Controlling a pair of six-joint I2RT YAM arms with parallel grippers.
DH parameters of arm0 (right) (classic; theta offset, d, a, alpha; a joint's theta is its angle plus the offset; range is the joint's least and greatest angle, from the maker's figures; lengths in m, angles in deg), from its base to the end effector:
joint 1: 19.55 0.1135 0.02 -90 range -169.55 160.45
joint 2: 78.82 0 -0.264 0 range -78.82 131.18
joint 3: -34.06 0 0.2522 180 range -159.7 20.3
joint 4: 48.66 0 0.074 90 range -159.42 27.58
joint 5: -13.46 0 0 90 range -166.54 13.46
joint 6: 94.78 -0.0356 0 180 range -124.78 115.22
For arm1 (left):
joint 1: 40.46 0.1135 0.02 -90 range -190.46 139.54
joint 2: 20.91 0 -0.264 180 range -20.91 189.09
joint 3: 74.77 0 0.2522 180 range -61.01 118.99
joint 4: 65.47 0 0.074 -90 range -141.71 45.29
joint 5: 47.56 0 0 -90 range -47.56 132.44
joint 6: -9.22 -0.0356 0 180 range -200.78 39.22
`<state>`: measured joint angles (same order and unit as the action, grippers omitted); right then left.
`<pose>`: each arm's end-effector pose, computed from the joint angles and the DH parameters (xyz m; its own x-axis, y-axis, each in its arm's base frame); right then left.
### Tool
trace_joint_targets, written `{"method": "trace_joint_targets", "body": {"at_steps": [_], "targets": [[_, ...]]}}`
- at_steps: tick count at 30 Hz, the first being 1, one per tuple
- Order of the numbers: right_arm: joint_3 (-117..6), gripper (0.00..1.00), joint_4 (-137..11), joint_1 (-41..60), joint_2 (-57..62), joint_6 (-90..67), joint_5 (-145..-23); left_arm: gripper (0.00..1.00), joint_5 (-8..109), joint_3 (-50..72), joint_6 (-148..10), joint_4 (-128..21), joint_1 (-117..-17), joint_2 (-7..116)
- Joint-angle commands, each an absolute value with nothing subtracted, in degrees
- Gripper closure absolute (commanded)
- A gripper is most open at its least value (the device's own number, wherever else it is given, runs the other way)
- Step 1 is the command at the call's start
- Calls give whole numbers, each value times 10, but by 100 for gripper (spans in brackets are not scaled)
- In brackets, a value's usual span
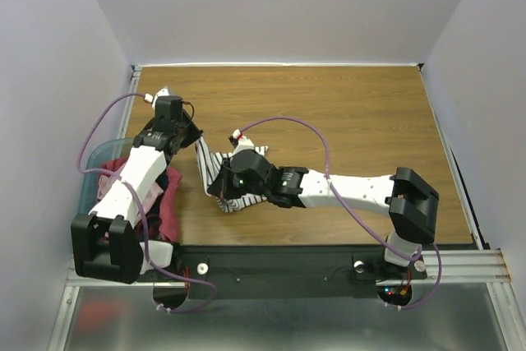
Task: Fold and stack the tank tops
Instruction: Fold the tank top
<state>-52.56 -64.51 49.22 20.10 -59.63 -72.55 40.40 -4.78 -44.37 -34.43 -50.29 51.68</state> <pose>0.1486 0.3756 0.2689 -0.8405 0.0889 -0.5345 -0.3829 0.6005 0.7020 0.2802 -0.0473 0.2933 -0.5232 -0.5114 -0.6817 -0.2102 0.8527 -0.4783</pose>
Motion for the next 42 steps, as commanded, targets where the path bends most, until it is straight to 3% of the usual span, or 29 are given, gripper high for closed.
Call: {"method": "trace_joint_targets", "body": {"at_steps": [1, 11, 21, 35, 37, 38, 39, 40, 41, 42], "targets": [[-564, 100, -630, 520, 200, -591, -799, 100, 412, -41, -455, -420, -491, 488], [-509, 100, -611, 518, 155, -609, -783, 100, 449, -9, -413, -456, -520, 521], [-314, 100, -505, 471, 61, -666, -806, 100, 399, 46, -379, -476, -624, 636], [-74, 97, -463, 388, -117, -715, -795, 100, 387, 171, -354, -493, -739, 819], [-36, 90, -463, 375, -157, -724, -788, 100, 390, 197, -354, -494, -754, 849], [-25, 79, -467, 371, -174, -726, -779, 100, 393, 214, -358, -497, -760, 858], [-7, 75, -487, 365, -189, -732, -769, 98, 395, 223, -360, -499, -766, 868], [-3, 65, -503, 366, -221, -732, -739, 89, 397, 236, -364, -506, -775, 881], [-1, 64, -523, 366, -237, -731, -725, 83, 398, 241, -367, -510, -780, 885], [-1, 53, -545, 365, -250, -731, -712, 77, 401, 244, -372, -514, -783, 888]]}}
